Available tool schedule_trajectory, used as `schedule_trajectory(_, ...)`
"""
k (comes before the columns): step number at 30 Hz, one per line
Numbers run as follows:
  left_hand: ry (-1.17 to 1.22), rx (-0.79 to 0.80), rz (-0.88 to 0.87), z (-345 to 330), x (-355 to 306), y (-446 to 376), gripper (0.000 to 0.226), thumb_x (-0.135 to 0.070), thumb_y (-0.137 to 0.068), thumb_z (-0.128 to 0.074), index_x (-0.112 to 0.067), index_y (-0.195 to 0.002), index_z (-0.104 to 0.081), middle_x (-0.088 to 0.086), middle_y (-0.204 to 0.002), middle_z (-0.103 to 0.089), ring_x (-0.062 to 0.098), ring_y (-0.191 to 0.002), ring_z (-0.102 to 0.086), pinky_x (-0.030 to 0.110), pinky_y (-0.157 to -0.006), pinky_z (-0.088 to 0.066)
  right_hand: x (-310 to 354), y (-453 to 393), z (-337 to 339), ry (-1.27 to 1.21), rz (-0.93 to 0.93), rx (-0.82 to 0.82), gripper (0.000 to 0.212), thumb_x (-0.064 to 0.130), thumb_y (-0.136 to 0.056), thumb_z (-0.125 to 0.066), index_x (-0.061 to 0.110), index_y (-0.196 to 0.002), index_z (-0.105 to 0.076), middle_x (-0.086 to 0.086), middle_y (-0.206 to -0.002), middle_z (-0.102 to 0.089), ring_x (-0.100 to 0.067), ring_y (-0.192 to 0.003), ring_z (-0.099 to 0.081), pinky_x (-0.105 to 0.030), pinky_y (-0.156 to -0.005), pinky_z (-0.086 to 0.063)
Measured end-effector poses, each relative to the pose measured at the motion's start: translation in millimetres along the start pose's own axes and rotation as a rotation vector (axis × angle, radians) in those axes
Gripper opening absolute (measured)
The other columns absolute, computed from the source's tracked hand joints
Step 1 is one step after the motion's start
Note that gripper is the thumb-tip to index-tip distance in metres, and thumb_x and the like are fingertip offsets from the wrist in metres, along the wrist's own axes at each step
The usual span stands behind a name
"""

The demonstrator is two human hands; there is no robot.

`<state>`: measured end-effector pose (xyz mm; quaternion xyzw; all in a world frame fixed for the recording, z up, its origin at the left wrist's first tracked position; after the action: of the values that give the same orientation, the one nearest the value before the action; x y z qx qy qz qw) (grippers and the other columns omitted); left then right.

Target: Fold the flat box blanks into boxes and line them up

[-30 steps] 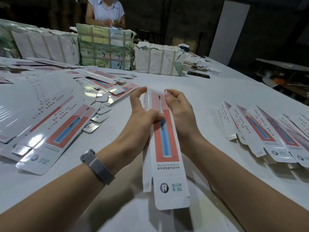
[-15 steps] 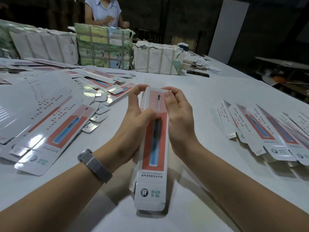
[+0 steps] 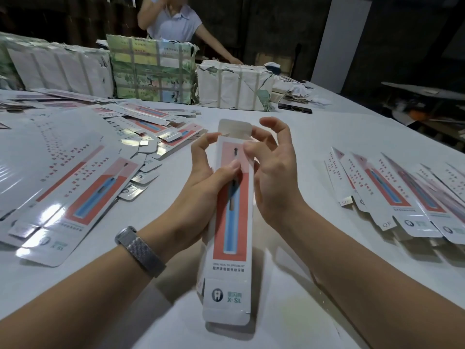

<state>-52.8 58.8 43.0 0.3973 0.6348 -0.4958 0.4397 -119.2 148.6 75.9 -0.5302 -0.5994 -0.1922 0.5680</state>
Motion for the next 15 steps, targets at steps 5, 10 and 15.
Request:
schedule_trajectory(5, 0.007, -0.009, 0.029, 0.5, 2.5, 0.5, 0.042, -0.04, -0.097, -0.058, -0.06, -0.122, -0.03, -0.001, -0.078, -0.074, 0.014, -0.061, -0.07, 0.022, -0.056, -0.055, -0.4, -5.9, 3.6, -0.006, -0.017, 0.013, 0.035, 0.007, -0.071, -0.056, 0.021, -0.102, -0.064, -0.006, -0.091, -0.058, -0.033, -0.089, -0.049, -0.053, -0.087, -0.046)
schedule_trajectory(10, -0.019, 0.015, 0.021, 3.2, 2.4, -0.4, 0.038, -0.043, -0.088, -0.056, -0.052, -0.121, -0.039, 0.003, -0.079, -0.071, 0.016, -0.059, -0.068, 0.023, -0.054, -0.054, -0.6, -7.4, 0.4, 0.0, -0.046, 0.096, 0.019, 0.017, -0.076, -0.057, 0.021, -0.065, -0.072, 0.004, -0.071, -0.063, -0.017, -0.077, -0.054, -0.039, -0.077, -0.038)
schedule_trajectory(15, -0.116, 0.014, -0.014, 1.0, 1.8, 0.2, 0.038, -0.043, -0.089, -0.052, -0.051, -0.121, -0.034, -0.007, -0.078, -0.071, 0.013, -0.061, -0.07, 0.021, -0.057, -0.054, -0.4, -11.4, 1.4, 0.044, -0.088, 0.162, 0.013, 0.02, -0.085, -0.059, 0.014, -0.074, -0.065, 0.007, -0.067, -0.063, -0.008, -0.066, -0.06, -0.023, -0.063, -0.049)
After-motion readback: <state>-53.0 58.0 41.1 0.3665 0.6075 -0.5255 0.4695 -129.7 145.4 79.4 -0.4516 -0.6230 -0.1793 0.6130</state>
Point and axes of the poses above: each hand's wrist, its own y-axis away from the middle knuckle, its own z-axis out of the back of the hand, x = y × z, the point moved 7 cm from there along -y, towards the middle knuckle
